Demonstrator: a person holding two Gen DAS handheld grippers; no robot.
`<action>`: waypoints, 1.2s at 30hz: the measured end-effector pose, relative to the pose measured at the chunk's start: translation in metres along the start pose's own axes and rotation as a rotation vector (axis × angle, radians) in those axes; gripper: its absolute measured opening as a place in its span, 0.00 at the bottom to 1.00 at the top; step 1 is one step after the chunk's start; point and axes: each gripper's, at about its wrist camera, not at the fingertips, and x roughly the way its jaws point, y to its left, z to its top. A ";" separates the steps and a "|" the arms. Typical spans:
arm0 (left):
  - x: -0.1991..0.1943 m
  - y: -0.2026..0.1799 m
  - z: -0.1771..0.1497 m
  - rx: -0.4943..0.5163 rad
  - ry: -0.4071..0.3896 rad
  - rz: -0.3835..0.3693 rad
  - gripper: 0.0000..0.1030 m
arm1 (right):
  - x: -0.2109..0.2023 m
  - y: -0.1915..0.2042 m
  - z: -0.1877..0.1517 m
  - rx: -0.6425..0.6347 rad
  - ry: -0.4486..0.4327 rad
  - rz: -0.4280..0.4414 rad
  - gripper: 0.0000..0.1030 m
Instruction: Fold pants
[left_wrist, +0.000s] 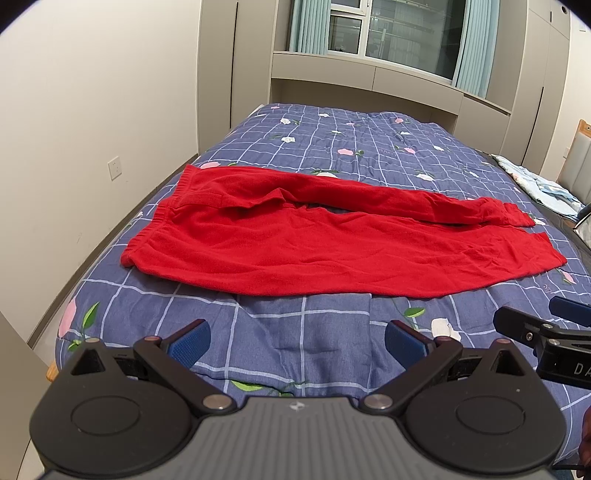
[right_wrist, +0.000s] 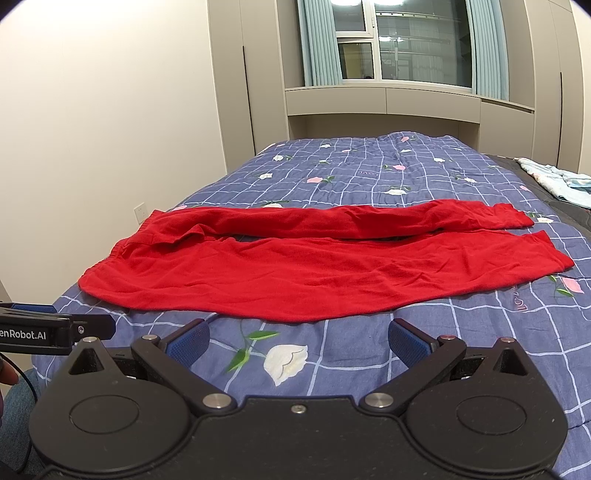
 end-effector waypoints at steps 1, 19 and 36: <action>0.000 0.000 0.000 0.000 0.000 0.000 0.99 | 0.000 0.000 0.000 0.000 0.000 0.000 1.00; 0.000 0.000 -0.001 -0.001 0.001 0.000 0.99 | -0.001 0.001 -0.001 -0.002 -0.001 0.003 1.00; 0.004 0.007 0.003 -0.060 0.068 -0.042 0.99 | 0.000 0.005 0.005 -0.005 0.019 0.016 1.00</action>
